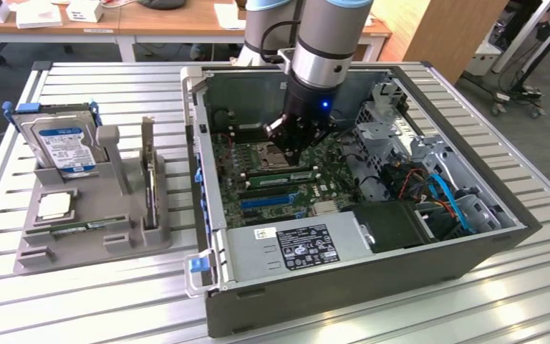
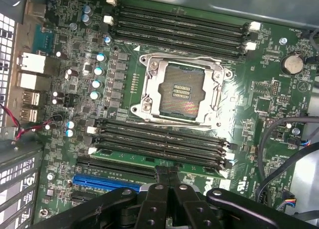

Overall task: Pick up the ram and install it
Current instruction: 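Press down the ram until it locks into place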

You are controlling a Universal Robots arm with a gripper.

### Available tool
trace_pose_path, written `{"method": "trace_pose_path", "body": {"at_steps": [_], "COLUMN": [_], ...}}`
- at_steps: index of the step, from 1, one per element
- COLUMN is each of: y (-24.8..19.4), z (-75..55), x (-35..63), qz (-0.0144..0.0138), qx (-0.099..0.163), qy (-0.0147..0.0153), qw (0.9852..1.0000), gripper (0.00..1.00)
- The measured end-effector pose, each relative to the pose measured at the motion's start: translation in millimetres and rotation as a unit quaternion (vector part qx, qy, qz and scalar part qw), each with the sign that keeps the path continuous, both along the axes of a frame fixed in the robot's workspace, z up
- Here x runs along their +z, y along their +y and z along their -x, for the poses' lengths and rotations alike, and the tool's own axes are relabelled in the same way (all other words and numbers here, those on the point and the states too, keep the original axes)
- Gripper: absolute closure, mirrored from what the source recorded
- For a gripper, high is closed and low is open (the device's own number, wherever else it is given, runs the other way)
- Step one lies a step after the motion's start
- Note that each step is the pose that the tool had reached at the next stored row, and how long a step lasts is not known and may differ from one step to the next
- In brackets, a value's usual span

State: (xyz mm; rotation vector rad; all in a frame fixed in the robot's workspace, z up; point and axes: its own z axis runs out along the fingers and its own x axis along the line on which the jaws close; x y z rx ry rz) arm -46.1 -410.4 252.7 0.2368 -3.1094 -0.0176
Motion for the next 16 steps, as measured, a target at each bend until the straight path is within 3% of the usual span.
{"method": "trace_pose_path", "body": {"at_steps": [16], "y": [1.3], "z": [0.0], "x": [2.4], "qz": [0.0002], "qx": [-0.024], "qy": [-0.0019], "qw": [0.9997], "gripper": [0.90]}}
